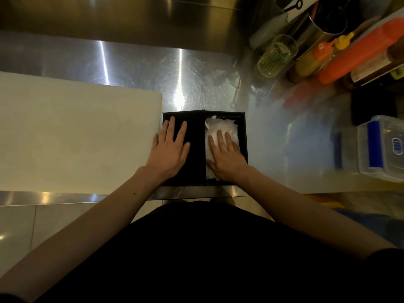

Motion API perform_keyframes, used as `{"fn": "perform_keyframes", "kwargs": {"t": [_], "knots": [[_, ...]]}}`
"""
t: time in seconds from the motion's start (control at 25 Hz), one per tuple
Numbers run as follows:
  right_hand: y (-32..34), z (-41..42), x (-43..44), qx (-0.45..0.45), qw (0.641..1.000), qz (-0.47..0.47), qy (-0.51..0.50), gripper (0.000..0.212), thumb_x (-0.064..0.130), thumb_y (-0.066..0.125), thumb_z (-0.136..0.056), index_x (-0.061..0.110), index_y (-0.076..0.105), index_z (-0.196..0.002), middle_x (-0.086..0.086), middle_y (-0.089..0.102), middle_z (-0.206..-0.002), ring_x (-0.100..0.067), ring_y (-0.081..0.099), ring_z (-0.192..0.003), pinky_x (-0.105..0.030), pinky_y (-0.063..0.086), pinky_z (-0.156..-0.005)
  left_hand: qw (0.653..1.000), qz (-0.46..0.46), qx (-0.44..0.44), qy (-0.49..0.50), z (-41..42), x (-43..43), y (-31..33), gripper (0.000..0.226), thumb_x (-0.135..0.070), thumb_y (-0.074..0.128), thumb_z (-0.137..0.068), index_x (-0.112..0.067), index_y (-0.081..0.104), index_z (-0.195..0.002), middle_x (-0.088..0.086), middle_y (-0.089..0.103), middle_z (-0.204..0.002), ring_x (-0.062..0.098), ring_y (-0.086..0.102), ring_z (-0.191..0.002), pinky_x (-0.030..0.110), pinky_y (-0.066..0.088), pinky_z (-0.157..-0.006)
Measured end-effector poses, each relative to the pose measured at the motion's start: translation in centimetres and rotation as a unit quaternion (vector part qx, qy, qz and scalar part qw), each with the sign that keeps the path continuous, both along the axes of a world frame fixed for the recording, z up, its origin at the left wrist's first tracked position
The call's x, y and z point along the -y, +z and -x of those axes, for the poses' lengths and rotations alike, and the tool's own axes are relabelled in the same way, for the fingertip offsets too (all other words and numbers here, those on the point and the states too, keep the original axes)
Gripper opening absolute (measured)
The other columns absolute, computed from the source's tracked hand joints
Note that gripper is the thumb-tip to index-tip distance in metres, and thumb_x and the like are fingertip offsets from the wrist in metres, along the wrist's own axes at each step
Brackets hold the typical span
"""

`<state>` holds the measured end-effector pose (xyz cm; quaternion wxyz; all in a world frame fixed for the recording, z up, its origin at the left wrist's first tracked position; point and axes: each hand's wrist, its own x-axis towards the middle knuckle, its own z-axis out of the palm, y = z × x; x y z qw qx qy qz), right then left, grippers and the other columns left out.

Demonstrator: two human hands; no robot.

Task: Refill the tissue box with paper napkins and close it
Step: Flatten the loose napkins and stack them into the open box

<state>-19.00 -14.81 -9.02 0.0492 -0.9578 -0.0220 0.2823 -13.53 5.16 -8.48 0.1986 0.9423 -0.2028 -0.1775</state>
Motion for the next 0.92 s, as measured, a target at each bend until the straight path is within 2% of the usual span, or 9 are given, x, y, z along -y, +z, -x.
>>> {"fn": "perform_keyframes", "kwargs": {"t": [0.12,0.24,0.36,0.44,0.6,0.72,0.92], "knots": [[0.3,0.3,-0.3,0.017,1.0,-0.011,-0.004,0.075,0.05,0.033,-0.099,0.015,-0.007,-0.153,-0.018,-0.014,-0.16,-0.039,-0.013,-0.147,-0.051,0.003,-0.118,1.0,-0.014,0.0,-0.009,0.0,-0.2,0.1,0.061,-0.044,0.025,-0.103,-0.024,0.004,-0.156,0.012,-0.002,-0.164,0.03,-0.003,-0.151,0.054,0.009,-0.119],[1.4,0.7,-0.3,0.08,0.995,-0.048,-0.026,0.069,0.04,0.037,-0.101,0.008,0.004,-0.153,-0.019,-0.002,-0.161,-0.036,-0.003,-0.148,-0.046,0.006,-0.119,1.0,-0.023,0.008,-0.021,-0.2,-0.4,0.2,0.061,-0.044,0.025,-0.103,-0.023,0.004,-0.157,0.014,-0.002,-0.164,0.031,-0.003,-0.151,0.052,0.005,-0.119],[3.2,0.7,0.5,0.154,0.969,-0.151,-0.119,0.06,0.026,0.04,-0.102,0.003,0.015,-0.151,-0.02,0.012,-0.16,-0.031,0.01,-0.148,-0.033,0.009,-0.118,0.998,-0.028,0.017,-0.045,0.0,-0.7,0.3,0.062,-0.044,0.025,-0.103,-0.02,0.005,-0.157,0.017,-0.001,-0.163,0.034,-0.003,-0.15,0.051,0.005,-0.119],[4.5,0.5,1.9,0.188,0.954,-0.172,-0.155,0.056,0.023,0.041,-0.102,0.003,0.02,-0.151,-0.019,0.017,-0.159,-0.028,0.016,-0.147,-0.028,0.011,-0.116,0.997,-0.031,0.027,-0.062,0.4,-0.8,0.4,0.062,-0.044,0.025,-0.103,-0.019,0.006,-0.157,0.019,0.001,-0.163,0.035,-0.001,-0.15,0.051,0.007,-0.12],[6.0,0.1,4.8,0.217,0.958,-0.143,-0.125,0.054,0.027,0.041,-0.103,0.005,0.026,-0.15,-0.018,0.023,-0.158,-0.028,0.021,-0.146,-0.034,0.018,-0.118,0.996,-0.04,0.044,-0.073,1.2,-0.5,1.2,0.062,-0.046,0.024,-0.103,-0.02,0.007,-0.156,0.019,0.003,-0.163,0.035,0.001,-0.15,0.05,0.007,-0.12],[6.9,-0.2,5.6,0.235,0.956,-0.147,-0.094,0.051,0.028,0.042,-0.102,0.008,0.031,-0.148,-0.019,0.03,-0.154,-0.031,0.027,-0.142,-0.037,0.027,-0.113,0.995,-0.045,0.063,-0.061,2.1,-0.2,2.2,0.062,-0.046,0.025,-0.103,-0.02,0.009,-0.156,0.019,0.004,-0.163,0.035,0.003,-0.15,0.05,0.008,-0.12],[8.6,0.3,5.8,0.247,0.953,-0.173,0.005,0.051,0.025,0.046,-0.1,0.005,0.034,-0.146,-0.02,0.034,-0.15,-0.033,0.031,-0.139,-0.039,0.028,-0.114,0.993,-0.053,0.101,-0.003,5.5,1.4,4.0,0.06,-0.044,0.028,-0.103,-0.02,0.014,-0.156,0.017,0.011,-0.162,0.033,0.008,-0.15,0.048,0.01,-0.119]]}}
